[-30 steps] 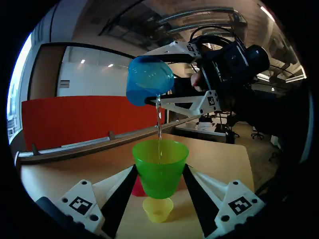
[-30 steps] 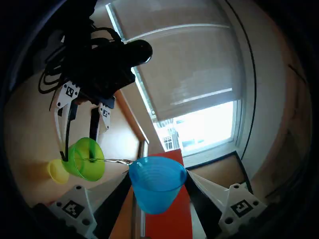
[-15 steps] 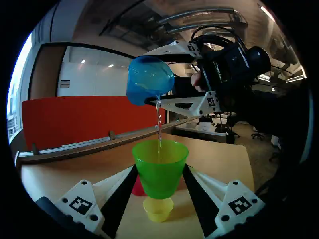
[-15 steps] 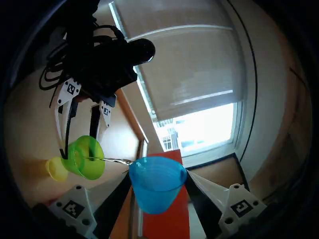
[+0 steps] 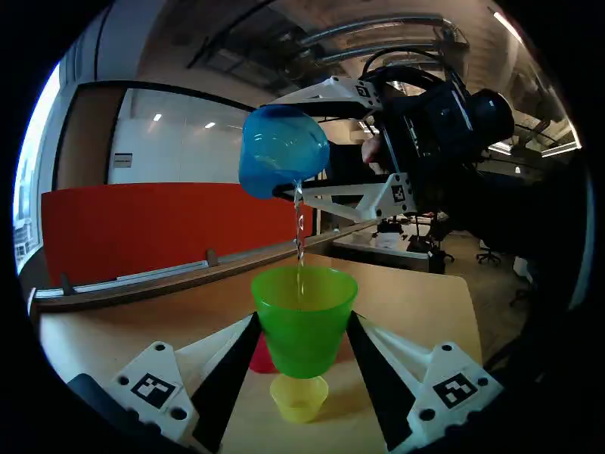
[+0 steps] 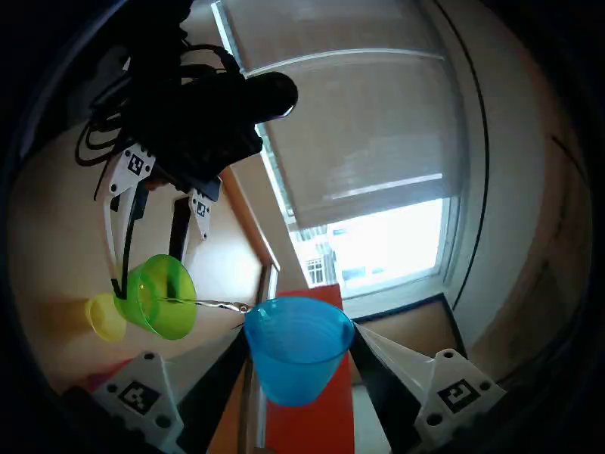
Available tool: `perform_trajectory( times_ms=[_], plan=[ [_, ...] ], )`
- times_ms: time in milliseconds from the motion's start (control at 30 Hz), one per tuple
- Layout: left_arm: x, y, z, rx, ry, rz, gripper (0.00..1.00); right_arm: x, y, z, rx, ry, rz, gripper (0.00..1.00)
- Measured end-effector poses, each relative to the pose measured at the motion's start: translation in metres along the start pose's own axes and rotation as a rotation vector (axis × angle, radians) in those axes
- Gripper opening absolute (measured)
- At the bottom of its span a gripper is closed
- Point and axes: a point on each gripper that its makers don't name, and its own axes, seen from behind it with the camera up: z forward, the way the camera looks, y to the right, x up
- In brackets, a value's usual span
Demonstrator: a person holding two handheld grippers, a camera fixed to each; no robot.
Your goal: Pour water
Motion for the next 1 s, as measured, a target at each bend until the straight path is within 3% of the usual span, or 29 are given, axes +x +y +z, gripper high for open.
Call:
perform_trajectory(
  times_ms=[1000],
  plan=[
    [0.0003,-0.0006,0.0003,-0.001,0.002,-0.002,0.81,-0.0004,0.0038,-0.0008,-0.014,-0.008,-0.069,0.92]
  ],
)
